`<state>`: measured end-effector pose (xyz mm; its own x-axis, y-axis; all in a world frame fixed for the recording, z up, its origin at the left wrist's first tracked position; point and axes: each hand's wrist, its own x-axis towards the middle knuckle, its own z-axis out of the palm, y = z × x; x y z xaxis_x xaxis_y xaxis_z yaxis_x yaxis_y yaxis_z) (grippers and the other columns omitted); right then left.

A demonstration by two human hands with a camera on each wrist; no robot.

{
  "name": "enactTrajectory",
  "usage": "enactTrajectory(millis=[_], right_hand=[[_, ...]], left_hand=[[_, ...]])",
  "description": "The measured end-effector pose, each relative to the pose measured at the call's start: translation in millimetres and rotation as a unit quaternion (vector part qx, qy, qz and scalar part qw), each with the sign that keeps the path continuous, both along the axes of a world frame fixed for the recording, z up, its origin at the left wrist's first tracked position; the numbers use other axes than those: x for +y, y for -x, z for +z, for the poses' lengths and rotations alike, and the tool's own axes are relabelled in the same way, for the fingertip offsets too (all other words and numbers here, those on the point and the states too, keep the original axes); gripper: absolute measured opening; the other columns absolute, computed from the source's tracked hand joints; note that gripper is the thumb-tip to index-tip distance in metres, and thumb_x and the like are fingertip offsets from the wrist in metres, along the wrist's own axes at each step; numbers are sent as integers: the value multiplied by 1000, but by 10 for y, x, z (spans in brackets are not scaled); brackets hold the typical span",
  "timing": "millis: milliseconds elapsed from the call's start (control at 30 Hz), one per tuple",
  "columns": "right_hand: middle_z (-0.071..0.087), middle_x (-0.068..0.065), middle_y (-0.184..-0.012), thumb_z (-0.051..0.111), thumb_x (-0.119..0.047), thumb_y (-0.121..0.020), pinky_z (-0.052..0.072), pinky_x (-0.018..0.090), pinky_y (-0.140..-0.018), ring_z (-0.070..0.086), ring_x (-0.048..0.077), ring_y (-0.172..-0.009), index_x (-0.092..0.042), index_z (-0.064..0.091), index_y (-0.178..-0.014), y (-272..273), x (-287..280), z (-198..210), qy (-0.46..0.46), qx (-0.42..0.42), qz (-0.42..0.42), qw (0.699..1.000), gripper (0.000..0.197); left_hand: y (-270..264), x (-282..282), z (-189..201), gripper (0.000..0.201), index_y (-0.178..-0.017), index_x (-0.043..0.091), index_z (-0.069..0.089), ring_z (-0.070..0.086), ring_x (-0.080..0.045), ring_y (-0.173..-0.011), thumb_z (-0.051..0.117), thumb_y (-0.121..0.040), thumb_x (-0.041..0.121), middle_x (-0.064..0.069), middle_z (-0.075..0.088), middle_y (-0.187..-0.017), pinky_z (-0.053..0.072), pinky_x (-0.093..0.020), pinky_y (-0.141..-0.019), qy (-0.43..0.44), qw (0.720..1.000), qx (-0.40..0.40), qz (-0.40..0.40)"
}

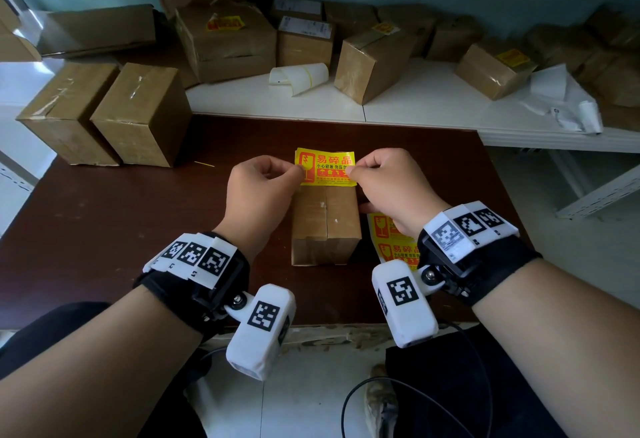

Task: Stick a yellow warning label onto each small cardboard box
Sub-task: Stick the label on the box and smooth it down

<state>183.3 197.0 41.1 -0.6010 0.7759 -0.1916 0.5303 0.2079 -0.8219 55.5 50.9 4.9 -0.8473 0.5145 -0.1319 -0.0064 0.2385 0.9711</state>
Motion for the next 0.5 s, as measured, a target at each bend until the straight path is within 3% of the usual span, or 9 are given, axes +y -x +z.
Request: enactTrajectory(millis=[100,267,400,500], right_hand=[[76,7,-95,73,-24,-103,68,59,-84,76,27,-93,-15,76,-93,0,-2,-4,-4,0,0,1000,14],[75,5,-93,72,-24,-103,66,58,-90,74,25,-92,-15,76,-92,0,-9,3,-12,2,2,1000,15],[75,4,-95,72,-24,-104,66,58,-89,74,25,-91,-14,76,-95,-2,-14,8,-12,4,4,1000,14],[75,5,-97,72,-25,-104,66,59,-89,73,24,-93,-14,76,-96,-2,-12,-3,-9,6,5,1000,14]], left_hand=[[0,1,-14,16,-85,22,79,61,-8,-57,81,-94,34,9,71,-68,50,-30,-58,12,1000,-2,4],[-8,6,26,14,-88,14,79,55,-2,-49,79,-97,25,9,67,-65,44,-21,-47,11,1000,-1,-2],[19,0,33,15,-88,14,80,63,-17,-65,81,-96,26,-4,74,-77,51,-31,-58,4,1000,-13,-5],[20,5,38,15,-85,16,80,66,-20,-68,81,-96,26,-7,75,-78,54,-37,-63,-3,1000,-20,-5]])
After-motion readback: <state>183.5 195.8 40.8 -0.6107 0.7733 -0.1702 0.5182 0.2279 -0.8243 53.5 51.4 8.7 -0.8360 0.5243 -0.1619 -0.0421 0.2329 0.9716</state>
